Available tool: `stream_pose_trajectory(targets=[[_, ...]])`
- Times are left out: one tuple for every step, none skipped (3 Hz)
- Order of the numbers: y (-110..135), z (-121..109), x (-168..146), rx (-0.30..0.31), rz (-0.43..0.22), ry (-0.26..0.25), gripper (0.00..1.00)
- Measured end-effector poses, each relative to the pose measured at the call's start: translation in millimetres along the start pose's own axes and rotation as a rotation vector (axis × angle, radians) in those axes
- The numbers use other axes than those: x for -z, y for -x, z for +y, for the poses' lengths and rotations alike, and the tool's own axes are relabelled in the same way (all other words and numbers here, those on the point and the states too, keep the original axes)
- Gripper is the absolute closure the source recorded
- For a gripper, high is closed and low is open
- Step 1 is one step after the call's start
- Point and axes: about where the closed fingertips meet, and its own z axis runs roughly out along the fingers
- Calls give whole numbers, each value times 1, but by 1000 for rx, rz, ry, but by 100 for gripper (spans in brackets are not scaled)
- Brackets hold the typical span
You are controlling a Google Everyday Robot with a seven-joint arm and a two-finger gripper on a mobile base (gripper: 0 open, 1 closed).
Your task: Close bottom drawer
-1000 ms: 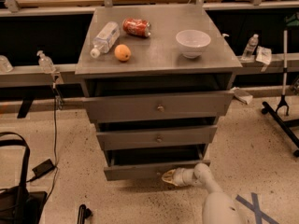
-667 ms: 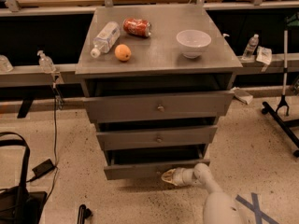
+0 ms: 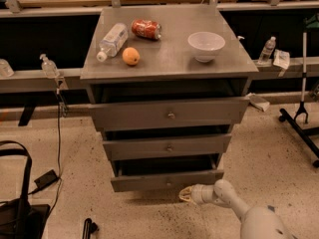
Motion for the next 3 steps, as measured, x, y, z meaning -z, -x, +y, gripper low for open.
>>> stream_pose_trajectory(targets=[[0, 9, 9, 2, 1, -9, 100], [-1, -2, 5, 21, -12, -38, 100], [-4, -29, -2, 57, -20, -73, 100]])
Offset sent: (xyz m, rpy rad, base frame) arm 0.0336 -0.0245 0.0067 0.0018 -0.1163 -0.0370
